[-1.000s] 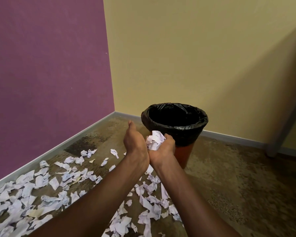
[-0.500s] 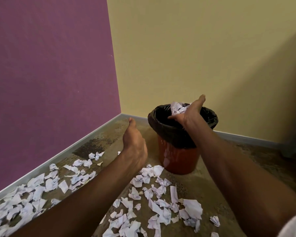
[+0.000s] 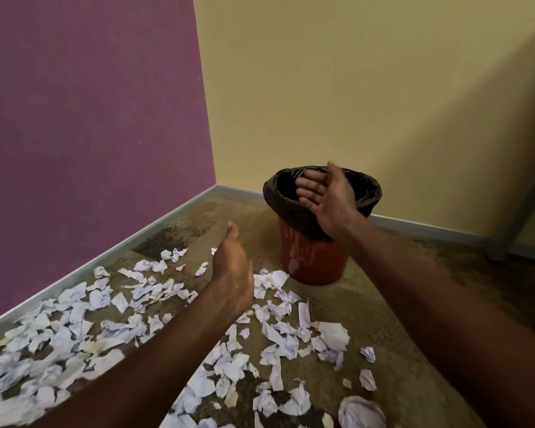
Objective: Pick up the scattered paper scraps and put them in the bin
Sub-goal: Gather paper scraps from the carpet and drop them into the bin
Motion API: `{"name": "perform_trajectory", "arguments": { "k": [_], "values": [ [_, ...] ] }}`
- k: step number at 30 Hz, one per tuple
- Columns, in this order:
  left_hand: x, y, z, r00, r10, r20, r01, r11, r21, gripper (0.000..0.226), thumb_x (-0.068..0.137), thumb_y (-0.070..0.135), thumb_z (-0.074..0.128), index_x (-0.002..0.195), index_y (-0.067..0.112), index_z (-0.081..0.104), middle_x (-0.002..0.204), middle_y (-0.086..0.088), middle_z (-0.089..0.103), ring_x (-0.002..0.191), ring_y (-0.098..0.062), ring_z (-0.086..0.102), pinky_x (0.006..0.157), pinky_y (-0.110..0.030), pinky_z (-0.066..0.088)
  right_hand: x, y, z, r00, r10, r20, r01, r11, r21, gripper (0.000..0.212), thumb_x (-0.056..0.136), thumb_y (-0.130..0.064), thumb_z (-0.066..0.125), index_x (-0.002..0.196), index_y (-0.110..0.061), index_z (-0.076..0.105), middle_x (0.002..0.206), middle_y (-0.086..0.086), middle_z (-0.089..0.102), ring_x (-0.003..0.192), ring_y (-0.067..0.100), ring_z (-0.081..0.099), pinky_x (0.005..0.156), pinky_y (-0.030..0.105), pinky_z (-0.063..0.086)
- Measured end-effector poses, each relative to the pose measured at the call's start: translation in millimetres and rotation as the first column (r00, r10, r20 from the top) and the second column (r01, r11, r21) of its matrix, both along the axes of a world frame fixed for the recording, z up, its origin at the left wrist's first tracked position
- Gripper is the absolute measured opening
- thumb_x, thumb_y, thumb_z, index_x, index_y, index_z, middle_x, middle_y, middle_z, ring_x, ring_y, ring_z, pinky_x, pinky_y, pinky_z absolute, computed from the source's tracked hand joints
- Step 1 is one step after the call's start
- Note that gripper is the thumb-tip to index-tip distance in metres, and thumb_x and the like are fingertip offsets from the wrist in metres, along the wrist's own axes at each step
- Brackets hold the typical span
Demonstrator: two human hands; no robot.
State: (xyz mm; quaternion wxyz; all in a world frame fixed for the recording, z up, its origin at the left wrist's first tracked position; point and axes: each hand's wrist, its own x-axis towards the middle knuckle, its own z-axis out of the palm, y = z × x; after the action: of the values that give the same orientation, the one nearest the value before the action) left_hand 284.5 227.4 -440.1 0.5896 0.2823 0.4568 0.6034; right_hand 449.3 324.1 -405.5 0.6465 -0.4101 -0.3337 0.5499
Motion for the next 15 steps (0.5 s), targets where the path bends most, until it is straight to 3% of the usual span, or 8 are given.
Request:
{"name": "perform_trajectory", "arguments": {
  "k": [2, 4, 7, 9, 10, 12, 14, 15],
  "values": [
    [-6, -15, -11, 1.0, 0.003, 0.006, -0.003, 1.0, -0.02, 0.058, 0.103, 0.043, 0.031, 0.153, 0.016, 0.018, 0.16, -0.008, 0.017, 0.148, -0.023, 0.015, 0.121, -0.042, 0.015, -10, -22, -11, 0.995, -0.023, 0.102, 0.024, 1.0, -0.007, 0.049, 0.101, -0.044, 0.041, 0.091, -0.003, 0.067, 0.08, 0.013, 0.069, 0.062, 0.02, 0.061, 0.058, 0.029, 0.048],
    [-14, -30, -24, 1.0, -0.011, -0.017, 0.01, 0.999, -0.05, 0.058, 0.103, 0.044, 0.03, 0.152, 0.015, 0.02, 0.16, -0.008, 0.02, 0.147, -0.022, 0.018, 0.121, -0.043, 0.016, -14, -42, -26, 0.987, -0.008, 0.158, 0.01, 1.0, -0.013, 0.044, 0.101, -0.037, 0.044, 0.079, -0.005, 0.063, 0.069, 0.012, 0.06, 0.053, 0.018, 0.051, 0.051, 0.027, 0.04],
    [-30, -53, -47, 0.998, -0.03, -0.062, 0.023, 0.994, -0.105, 0.056, 0.104, 0.044, 0.029, 0.151, 0.016, 0.025, 0.158, -0.007, 0.026, 0.145, -0.022, 0.025, 0.12, -0.042, 0.02, -4, -72, -58, 0.932, -0.006, 0.364, 0.031, 0.998, -0.062, 0.034, 0.099, -0.027, 0.049, 0.079, -0.003, 0.064, 0.064, 0.011, 0.063, 0.054, 0.018, 0.054, 0.05, 0.026, 0.042],
    [-42, -70, -67, 0.989, -0.059, -0.137, 0.036, 0.985, -0.168, 0.054, 0.103, 0.045, 0.032, 0.15, 0.018, 0.03, 0.156, -0.006, 0.031, 0.143, -0.024, 0.031, 0.118, -0.043, 0.025, 13, -90, -91, 0.806, 0.069, 0.588, -0.002, 0.993, -0.115, 0.027, 0.097, -0.021, 0.053, 0.082, -0.002, 0.066, 0.071, 0.013, 0.067, 0.06, 0.02, 0.059, 0.052, 0.027, 0.046],
    [-49, -79, -80, 0.978, -0.081, -0.193, 0.04, 0.977, -0.208, 0.053, 0.102, 0.045, 0.035, 0.148, 0.02, 0.034, 0.154, -0.007, 0.034, 0.14, -0.026, 0.035, 0.116, -0.045, 0.029, 24, -97, -108, 0.694, 0.128, 0.709, -0.031, 0.988, -0.149, 0.025, 0.095, -0.021, 0.056, 0.082, -0.003, 0.068, 0.075, 0.015, 0.068, 0.063, 0.021, 0.059, 0.054, 0.028, 0.046],
    [-60, -97, -102, 0.947, -0.116, -0.299, 0.032, 0.962, -0.271, 0.049, 0.099, 0.043, 0.045, 0.143, 0.021, 0.041, 0.151, -0.007, 0.04, 0.134, -0.03, 0.043, 0.111, -0.048, 0.035, 46, -108, -142, 0.32, 0.285, 0.903, -0.107, 0.958, -0.265, 0.027, 0.092, -0.03, 0.062, 0.085, -0.005, 0.07, 0.083, 0.015, 0.069, 0.069, 0.019, 0.059, 0.06, 0.029, 0.045],
    [-68, -114, -124, 0.887, -0.177, -0.427, 0.044, 0.952, -0.302, 0.055, 0.094, 0.042, 0.056, 0.143, 0.022, 0.041, 0.148, -0.004, 0.043, 0.129, -0.031, 0.048, 0.108, -0.048, 0.039, 58, -120, -166, -0.091, 0.456, 0.885, -0.141, 0.874, -0.465, 0.037, 0.087, -0.046, 0.065, 0.093, -0.01, 0.072, 0.095, 0.009, 0.068, 0.082, 0.017, 0.059, 0.071, 0.03, 0.045],
    [-71, -121, -132, 0.844, -0.212, -0.493, 0.058, 0.949, -0.31, 0.058, 0.093, 0.041, 0.059, 0.144, 0.022, 0.04, 0.147, -0.002, 0.044, 0.129, -0.03, 0.049, 0.107, -0.047, 0.041, 61, -126, -175, -0.223, 0.525, 0.821, -0.133, 0.818, -0.559, 0.043, 0.085, -0.053, 0.065, 0.099, -0.013, 0.071, 0.103, 0.007, 0.068, 0.089, 0.017, 0.06, 0.074, 0.03, 0.046]
  ]
}}
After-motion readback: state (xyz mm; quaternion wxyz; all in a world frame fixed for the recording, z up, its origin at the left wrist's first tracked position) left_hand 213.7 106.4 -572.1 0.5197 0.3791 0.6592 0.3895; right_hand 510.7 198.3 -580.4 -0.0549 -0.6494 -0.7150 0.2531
